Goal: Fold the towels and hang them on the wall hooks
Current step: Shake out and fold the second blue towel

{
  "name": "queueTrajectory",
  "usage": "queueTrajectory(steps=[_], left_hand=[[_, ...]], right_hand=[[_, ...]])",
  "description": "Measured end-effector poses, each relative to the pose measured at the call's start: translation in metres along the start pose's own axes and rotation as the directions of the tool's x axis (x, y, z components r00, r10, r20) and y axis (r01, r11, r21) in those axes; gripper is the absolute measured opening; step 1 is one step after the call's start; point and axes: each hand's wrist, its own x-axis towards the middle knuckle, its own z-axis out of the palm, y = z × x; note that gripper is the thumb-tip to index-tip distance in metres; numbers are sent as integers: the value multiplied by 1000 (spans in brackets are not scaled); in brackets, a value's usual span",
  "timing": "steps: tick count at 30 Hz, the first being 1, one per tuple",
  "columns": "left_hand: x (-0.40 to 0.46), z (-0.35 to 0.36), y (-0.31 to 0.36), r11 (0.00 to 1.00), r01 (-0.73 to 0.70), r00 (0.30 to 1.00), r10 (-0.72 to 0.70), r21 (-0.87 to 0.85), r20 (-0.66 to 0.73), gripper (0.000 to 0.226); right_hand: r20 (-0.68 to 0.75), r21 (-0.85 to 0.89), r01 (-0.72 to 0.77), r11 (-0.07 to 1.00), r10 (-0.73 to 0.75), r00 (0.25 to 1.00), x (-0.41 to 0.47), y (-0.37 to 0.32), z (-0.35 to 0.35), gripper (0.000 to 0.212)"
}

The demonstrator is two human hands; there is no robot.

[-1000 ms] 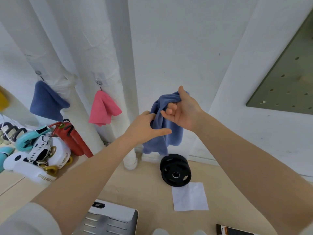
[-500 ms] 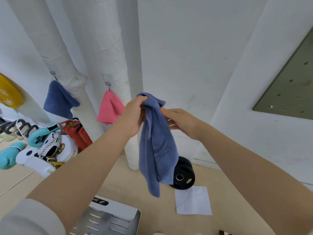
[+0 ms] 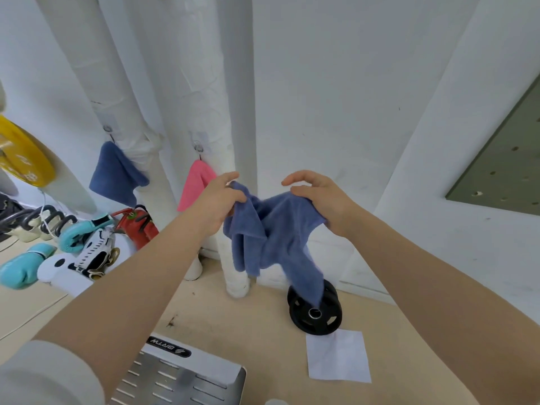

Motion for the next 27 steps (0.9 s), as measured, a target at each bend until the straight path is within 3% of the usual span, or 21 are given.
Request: queueTrajectory(steps=[3, 6, 10, 13, 17, 19, 23, 27], left_hand=[[-3, -4, 6, 993, -67, 997, 70, -101, 30, 62], [-8, -10, 15, 987, -152, 978, 156, -41, 134, 51], [-18, -12, 26, 949, -314, 919, 301, 12, 254, 37], [-17, -20, 24, 934, -356, 915, 340, 38, 218, 36], [-15, -42, 15, 943, -315, 935, 288, 110, 208, 23], [-11, -55, 14, 962, -273, 950, 264, 32, 167, 14], [-8, -79, 20, 968, -212, 975, 220, -135, 43, 14], [-8, -91, 21, 946, -168, 984, 179, -278, 17, 19]], right_hand=[[67, -27, 17, 999, -15, 998, 1, -6, 8, 33], [103, -75, 52, 996, -44, 994, 5, -13, 20, 49], [120, -154, 93, 984, -74, 990, 8, -23, 40, 35], [-19, -161, 60, 985, -64, 998, 13, -29, 49, 26], [-132, 129, -40, 991, 57, 990, 20, -36, 53, 19], [-122, 201, -44, 979, 70, 990, 20, -39, 59, 15], [-166, 186, 19, 982, 12, 986, 19, -43, 83, 27], [-122, 380, 145, 914, -106, 987, 14, -57, 116, 21]])
